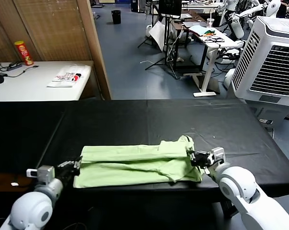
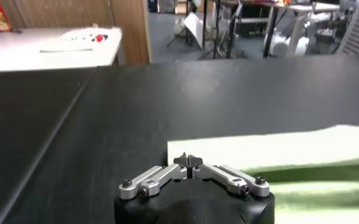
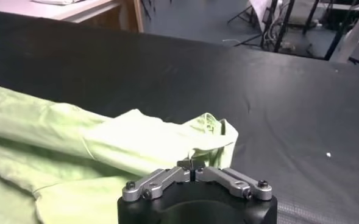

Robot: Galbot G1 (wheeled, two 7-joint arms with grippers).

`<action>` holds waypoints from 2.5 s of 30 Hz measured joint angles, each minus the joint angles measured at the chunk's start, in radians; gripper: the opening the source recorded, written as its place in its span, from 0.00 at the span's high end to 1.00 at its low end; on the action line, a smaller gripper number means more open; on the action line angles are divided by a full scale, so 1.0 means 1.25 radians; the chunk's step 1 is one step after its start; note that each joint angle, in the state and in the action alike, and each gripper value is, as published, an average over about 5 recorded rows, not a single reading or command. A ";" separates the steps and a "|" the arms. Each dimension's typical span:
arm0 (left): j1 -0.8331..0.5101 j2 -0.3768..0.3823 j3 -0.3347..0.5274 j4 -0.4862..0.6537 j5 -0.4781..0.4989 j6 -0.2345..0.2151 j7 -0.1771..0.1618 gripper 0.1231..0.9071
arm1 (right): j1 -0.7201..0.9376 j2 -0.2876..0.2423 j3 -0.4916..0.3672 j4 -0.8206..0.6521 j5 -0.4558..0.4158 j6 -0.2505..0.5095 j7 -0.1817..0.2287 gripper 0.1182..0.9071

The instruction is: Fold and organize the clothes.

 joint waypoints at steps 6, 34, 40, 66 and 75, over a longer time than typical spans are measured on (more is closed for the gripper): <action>0.008 -0.003 -0.008 -0.026 0.005 0.025 -0.003 0.51 | 0.011 0.002 0.023 0.015 -0.012 0.000 0.005 0.35; -0.202 -0.097 0.048 0.197 -0.065 -0.018 -0.007 0.22 | 0.198 0.165 -0.077 -0.257 -0.149 0.037 -0.020 0.26; -0.203 -0.107 0.048 0.215 -0.066 -0.031 0.007 0.62 | 0.191 0.176 -0.077 -0.265 -0.170 0.052 -0.022 0.46; -0.192 -0.130 0.033 0.202 0.048 -0.101 0.033 0.46 | 0.111 0.171 -0.018 -0.183 -0.161 0.105 -0.016 0.23; -0.116 -0.152 -0.016 0.131 0.063 -0.110 0.029 0.14 | 0.051 0.155 0.005 -0.087 -0.145 0.103 -0.019 0.14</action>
